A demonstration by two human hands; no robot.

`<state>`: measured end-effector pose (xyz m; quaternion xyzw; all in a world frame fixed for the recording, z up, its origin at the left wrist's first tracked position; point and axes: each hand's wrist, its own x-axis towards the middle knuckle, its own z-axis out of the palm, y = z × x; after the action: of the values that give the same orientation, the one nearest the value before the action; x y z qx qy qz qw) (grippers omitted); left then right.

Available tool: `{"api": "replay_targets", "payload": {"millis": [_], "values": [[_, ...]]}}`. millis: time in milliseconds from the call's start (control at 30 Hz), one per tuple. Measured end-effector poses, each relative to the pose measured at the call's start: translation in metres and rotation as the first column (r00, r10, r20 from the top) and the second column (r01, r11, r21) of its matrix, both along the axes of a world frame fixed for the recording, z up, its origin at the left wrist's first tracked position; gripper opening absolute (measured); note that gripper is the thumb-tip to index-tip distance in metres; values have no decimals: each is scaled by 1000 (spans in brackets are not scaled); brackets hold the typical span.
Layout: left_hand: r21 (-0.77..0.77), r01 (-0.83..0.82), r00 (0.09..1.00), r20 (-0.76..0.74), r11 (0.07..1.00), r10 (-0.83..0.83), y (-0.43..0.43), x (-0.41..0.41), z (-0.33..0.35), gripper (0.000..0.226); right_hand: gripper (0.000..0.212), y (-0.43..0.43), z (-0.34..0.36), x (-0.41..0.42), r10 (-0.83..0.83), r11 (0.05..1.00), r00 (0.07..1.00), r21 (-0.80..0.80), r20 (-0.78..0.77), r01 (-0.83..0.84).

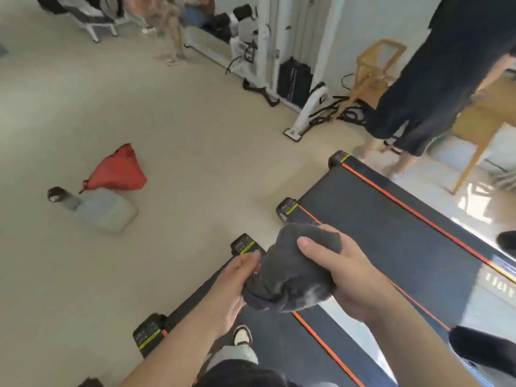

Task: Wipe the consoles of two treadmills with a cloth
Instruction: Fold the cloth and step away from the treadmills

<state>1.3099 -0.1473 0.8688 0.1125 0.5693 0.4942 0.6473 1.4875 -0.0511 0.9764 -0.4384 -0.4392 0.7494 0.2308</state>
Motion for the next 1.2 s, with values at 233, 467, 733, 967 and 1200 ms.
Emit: {"api": "replay_targets", "payload": {"millis": [233, 467, 733, 967, 1200], "values": [[-52, -193, 861, 470, 980, 195, 9, -91, -12, 54, 40, 49, 7, -126, 177, 957, 978, -213, -109, -196], [91, -265, 846, 500, 960, 186, 9, -162, -4, 48, 31, 100, -11, -223, 353, 822, 924, -423, -146, -381], [134, -492, 870, 34, 860, 493, -8, -233, -14, 54, 40, 121, -31, -339, 570, 670, 812, -500, -130, -550], [46, -598, 666, -528, 800, 527, -52, -345, -3, 49, 35, 111, -51, -469, 749, 633, 649, -429, 130, -644], [52, -548, 351, -892, 835, 286, -107, -475, -8, 29, 44, 85, -76, -596, 693, 679, 588, -103, 416, -727]]}}
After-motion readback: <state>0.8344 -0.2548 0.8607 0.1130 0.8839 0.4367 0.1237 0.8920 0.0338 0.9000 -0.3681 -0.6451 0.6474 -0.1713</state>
